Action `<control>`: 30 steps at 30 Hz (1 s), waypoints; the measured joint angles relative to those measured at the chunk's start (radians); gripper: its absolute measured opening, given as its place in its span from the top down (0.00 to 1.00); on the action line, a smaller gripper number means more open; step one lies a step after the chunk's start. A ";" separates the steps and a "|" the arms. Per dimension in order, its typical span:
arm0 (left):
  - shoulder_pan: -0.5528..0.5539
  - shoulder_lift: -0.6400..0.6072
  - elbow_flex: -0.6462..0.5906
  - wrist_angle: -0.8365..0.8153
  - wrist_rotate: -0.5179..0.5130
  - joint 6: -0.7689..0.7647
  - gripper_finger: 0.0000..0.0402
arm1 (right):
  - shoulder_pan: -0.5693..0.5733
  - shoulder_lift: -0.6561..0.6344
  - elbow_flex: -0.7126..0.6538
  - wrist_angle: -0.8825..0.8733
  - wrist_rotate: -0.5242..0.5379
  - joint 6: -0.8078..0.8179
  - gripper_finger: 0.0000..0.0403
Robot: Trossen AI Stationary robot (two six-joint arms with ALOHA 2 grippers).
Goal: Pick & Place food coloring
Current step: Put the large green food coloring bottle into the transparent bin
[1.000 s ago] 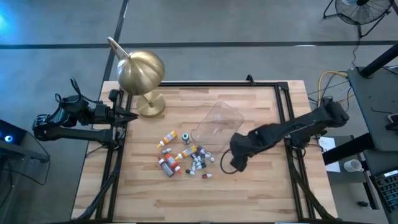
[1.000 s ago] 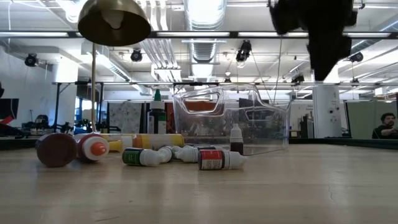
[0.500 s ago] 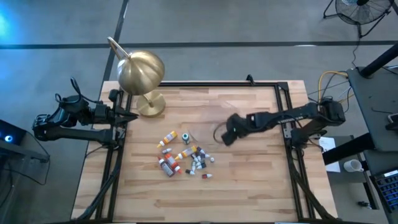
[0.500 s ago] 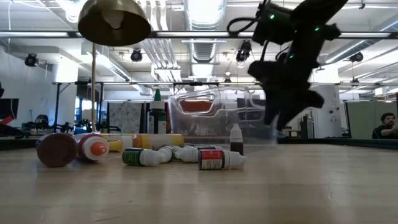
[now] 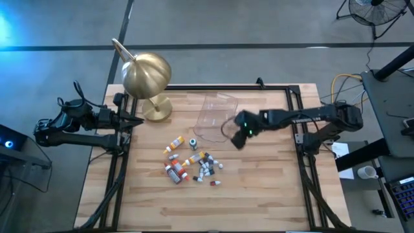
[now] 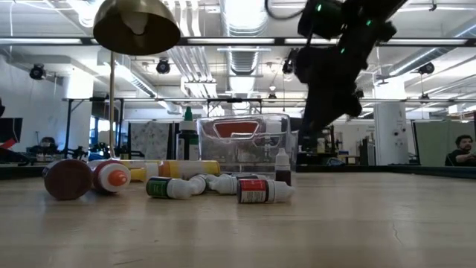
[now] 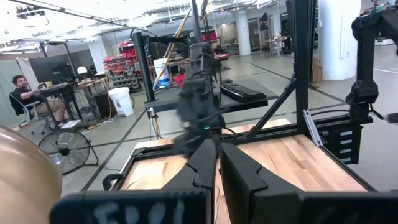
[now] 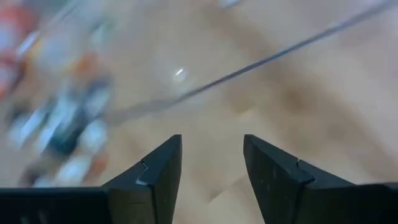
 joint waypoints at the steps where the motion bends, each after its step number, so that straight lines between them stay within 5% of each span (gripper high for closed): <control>1: 0.000 0.000 0.000 0.000 0.000 0.000 1.00 | 0.039 -0.002 0.001 0.000 -0.002 -0.015 0.60; 10: 0.000 0.000 0.000 -0.001 0.000 0.000 1.00 | 0.275 0.104 -0.012 0.086 0.000 -0.069 0.56; 22: 0.000 0.000 0.000 0.000 0.000 0.000 1.00 | 0.298 0.404 0.199 0.070 0.045 -0.105 0.53; 30: 0.000 0.001 0.000 -0.001 0.000 0.000 1.00 | 0.298 0.484 0.301 0.034 0.060 -0.185 0.53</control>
